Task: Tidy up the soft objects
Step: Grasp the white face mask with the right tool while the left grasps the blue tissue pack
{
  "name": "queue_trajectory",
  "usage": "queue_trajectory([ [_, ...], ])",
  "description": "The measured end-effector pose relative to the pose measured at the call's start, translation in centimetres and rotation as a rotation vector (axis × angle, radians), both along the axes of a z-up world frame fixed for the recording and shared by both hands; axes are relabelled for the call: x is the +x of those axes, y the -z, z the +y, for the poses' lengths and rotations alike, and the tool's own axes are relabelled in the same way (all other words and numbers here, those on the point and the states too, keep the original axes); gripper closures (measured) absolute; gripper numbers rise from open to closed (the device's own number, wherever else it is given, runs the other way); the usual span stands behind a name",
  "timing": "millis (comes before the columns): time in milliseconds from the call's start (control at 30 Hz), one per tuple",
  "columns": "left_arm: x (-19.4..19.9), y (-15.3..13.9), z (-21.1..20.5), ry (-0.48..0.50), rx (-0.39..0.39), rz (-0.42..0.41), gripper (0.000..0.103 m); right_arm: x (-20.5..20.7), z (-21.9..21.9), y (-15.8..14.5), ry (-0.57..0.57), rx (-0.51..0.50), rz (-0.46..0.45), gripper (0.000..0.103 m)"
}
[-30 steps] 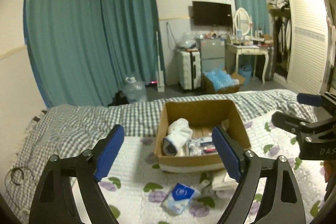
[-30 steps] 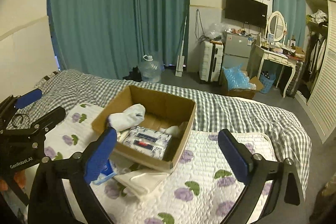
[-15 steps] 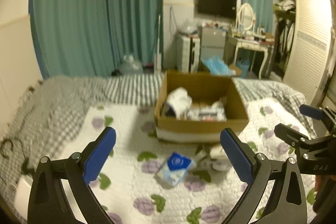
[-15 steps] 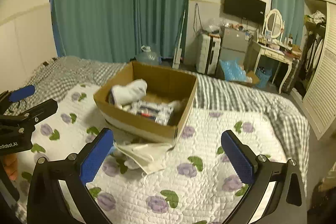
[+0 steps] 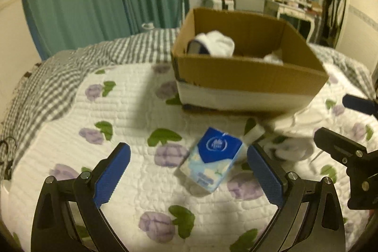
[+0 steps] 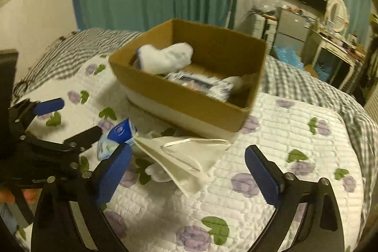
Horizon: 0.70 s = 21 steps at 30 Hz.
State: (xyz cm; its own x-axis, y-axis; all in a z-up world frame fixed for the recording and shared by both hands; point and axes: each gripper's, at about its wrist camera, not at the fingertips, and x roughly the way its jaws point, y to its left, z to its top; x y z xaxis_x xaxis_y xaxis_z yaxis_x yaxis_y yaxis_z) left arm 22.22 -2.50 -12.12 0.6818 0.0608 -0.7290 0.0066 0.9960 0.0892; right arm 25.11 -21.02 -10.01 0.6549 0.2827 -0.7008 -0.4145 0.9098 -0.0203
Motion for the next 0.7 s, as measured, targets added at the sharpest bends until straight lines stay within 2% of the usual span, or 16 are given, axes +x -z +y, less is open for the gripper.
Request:
queue_trajectory([
  [100,0.4,1.3,-0.2,0.011,0.010,0.030,0.003,0.4,0.6,0.8,-0.032,-0.005,0.004,0.010],
  [233,0.8,2.9,0.1,0.021,0.004,0.071,0.003,1.1,1.3,1.5,-0.079,-0.021,0.013,0.024],
  [300,1.0,3.4,0.1,0.024,-0.008,0.090,0.004,1.5,1.7,2.0,-0.090,-0.020,0.031,0.034],
  [367,1.2,3.9,0.1,0.035,-0.021,0.098,0.004,1.7,1.7,2.7,-0.098,-0.019,0.052,0.054],
  [400,1.3,4.1,0.1,0.037,-0.022,0.100,0.008,1.8,1.7,2.9,-0.100,-0.020,0.060,0.059],
  [467,1.5,4.5,-0.1,0.044,-0.026,0.114,0.017,1.7,1.6,3.2,-0.101,-0.007,0.075,0.077],
  [533,1.5,4.8,-0.1,0.054,-0.049,0.123,0.023,1.6,1.3,3.2,-0.100,0.019,0.084,0.082],
  [600,1.4,4.8,-0.5,0.076,-0.066,0.126,0.038,1.2,1.1,3.1,-0.094,0.032,0.078,0.084],
  [700,1.0,4.8,-1.1,0.112,-0.063,0.125,0.052,0.5,0.6,2.9,-0.077,0.038,0.066,0.088],
])
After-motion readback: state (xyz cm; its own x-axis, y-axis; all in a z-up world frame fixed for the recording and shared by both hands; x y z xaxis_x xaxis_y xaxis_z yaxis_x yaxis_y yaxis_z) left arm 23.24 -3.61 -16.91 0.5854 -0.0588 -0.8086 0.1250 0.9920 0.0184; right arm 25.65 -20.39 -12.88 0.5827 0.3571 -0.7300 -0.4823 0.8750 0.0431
